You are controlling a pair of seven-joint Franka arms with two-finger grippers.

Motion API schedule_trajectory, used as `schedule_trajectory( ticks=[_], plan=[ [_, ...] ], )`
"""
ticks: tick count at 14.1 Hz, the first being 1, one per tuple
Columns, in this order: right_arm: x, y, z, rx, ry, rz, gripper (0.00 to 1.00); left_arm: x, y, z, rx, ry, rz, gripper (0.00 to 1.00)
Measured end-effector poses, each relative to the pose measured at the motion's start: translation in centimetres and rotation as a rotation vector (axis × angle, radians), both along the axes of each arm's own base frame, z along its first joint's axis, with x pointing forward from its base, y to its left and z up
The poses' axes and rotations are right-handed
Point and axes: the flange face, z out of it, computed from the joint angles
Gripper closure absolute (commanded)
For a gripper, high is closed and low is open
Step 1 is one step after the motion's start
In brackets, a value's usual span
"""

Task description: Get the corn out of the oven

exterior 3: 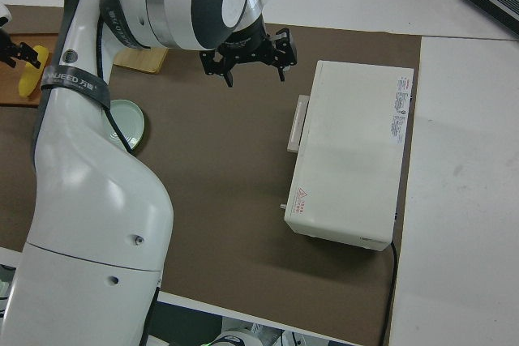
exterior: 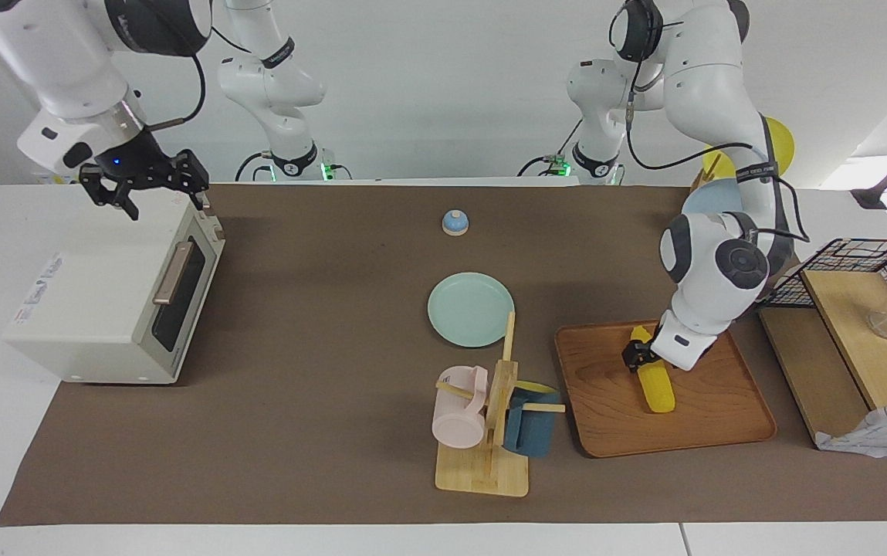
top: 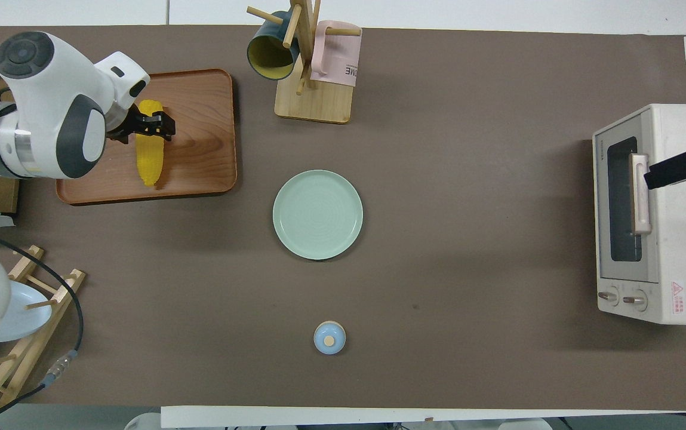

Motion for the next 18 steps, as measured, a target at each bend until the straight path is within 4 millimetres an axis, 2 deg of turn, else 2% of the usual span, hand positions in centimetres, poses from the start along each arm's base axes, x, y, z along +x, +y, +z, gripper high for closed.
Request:
schedule_trajectory(
  ticks=[2, 5, 6, 8, 9, 10, 18],
  plan=[
    [-0.8, 0.6, 2.2, -0.001, 0.003, -0.006, 0.0, -2.4, 2.5, 6.8, -0.006, 0.046, -0.011, 0.0],
    [-1.2, 1.5, 2.2, -0.007, 0.037, -0.031, 0.0, -7.8, 6.5, 17.5, -0.028, 0.04, -0.022, 0.0],
    [-1.2, 1.4, 2.0, -0.007, 0.043, -0.037, 0.0, -9.5, 7.2, 20.0, -0.033, 0.038, -0.024, 0.0],
    [-1.0, 1.1, 1.8, -0.007, 0.048, -0.043, 0.0, -12.2, 7.3, 23.9, -0.037, 0.066, -0.03, 0.0],
    [-1.0, 0.9, 1.7, -0.007, 0.049, -0.046, 0.0, -12.9, 7.1, 25.3, -0.037, 0.073, -0.035, 0.0],
    [-1.0, 0.9, 1.7, -0.007, 0.049, -0.047, 0.0, -13.2, 7.0, 25.8, -0.036, 0.077, -0.039, 0.0],
    [-0.9, 0.8, 1.8, -0.009, 0.042, -0.047, 0.0, -13.8, 6.6, 26.2, -0.035, 0.098, -0.048, 0.0]
  ],
)
